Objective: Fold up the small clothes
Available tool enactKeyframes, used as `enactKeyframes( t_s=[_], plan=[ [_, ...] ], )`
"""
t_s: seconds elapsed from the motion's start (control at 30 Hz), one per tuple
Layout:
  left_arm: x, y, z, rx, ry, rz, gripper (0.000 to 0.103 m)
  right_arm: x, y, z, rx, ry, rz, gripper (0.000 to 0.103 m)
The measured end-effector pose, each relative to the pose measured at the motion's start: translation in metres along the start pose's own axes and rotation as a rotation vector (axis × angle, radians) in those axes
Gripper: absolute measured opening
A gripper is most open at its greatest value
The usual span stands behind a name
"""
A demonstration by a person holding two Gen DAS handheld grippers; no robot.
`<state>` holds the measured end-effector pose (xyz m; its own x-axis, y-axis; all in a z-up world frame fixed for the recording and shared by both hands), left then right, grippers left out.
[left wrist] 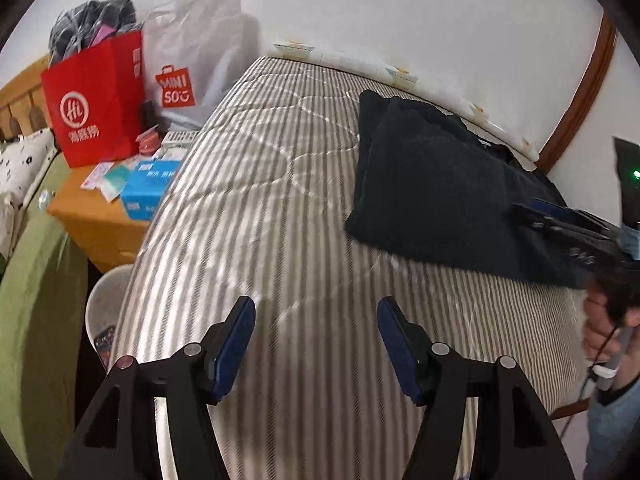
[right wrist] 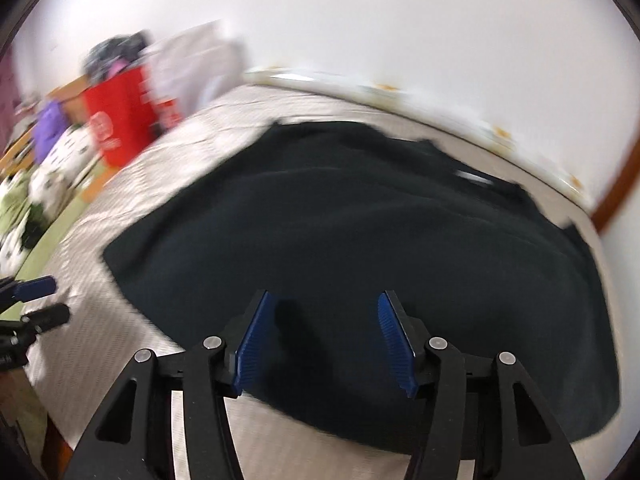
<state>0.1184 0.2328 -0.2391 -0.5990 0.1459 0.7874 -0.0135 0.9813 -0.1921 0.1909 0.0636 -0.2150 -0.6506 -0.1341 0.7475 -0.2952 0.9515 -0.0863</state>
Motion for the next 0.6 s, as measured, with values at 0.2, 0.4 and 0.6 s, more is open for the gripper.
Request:
enactKeyframes(
  t_s=[0.2, 0.4, 0.6],
  plan=[
    [0.014, 0.021, 0.008, 0.033, -0.014, 0.007, 0.065, -0.004, 0.088, 0.004, 0.174, -0.003, -0.096, 0.055],
    [0.017, 0.033, 0.011, 0.064, -0.018, 0.031, 0.066, -0.026, 0.136, 0.004, 0.295, 0.017, -0.090, 0.056],
    [0.012, 0.038, 0.011, 0.068, -0.002, 0.037, 0.066, -0.041, 0.144, -0.005, 0.275, -0.004, -0.061, 0.056]
  ],
)
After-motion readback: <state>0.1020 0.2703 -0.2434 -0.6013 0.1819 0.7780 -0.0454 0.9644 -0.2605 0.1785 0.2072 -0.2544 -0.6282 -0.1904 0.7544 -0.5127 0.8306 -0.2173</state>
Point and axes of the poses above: each gripper's, at about its wrist camera, not at the fingertips, and x roughly against the way its jaws point, y to its left, z to its underside, the point moved 8 cm from there along -x, roughly the way its jaws point, and after that the axes turned 2 degrees about -x, right-handed, at the moved point
